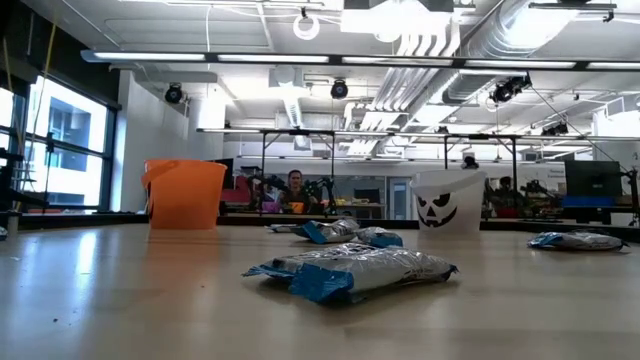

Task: Sort candy
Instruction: Put the brown chocolate into the orange bucket

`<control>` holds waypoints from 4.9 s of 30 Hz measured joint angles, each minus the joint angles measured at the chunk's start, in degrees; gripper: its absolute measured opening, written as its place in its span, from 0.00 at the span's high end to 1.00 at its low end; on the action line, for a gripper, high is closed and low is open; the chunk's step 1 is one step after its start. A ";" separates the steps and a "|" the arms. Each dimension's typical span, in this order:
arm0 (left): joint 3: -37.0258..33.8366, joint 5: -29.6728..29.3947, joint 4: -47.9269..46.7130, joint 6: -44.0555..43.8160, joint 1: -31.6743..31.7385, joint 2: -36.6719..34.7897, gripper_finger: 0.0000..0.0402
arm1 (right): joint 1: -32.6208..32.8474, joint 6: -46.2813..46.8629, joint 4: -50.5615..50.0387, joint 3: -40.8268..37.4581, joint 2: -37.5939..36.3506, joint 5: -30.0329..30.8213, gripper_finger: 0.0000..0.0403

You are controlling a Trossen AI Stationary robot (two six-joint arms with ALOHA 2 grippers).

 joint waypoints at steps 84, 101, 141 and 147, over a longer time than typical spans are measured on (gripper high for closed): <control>-67.36 19.45 24.71 0.71 65.06 -47.48 0.67 | 0.01 0.00 0.00 -0.01 0.00 0.00 0.63; -67.32 25.16 22.06 -7.54 40.46 -64.36 0.67 | 0.00 -0.01 -0.01 0.00 0.00 0.00 0.63; -67.36 10.31 11.77 -54.41 0.03 -43.93 0.63 | -0.01 0.00 -0.02 -0.02 0.00 0.00 0.63; -67.36 9.53 9.38 -66.26 -1.62 -42.80 0.53 | -0.01 0.00 -0.02 -0.02 -0.02 0.00 0.63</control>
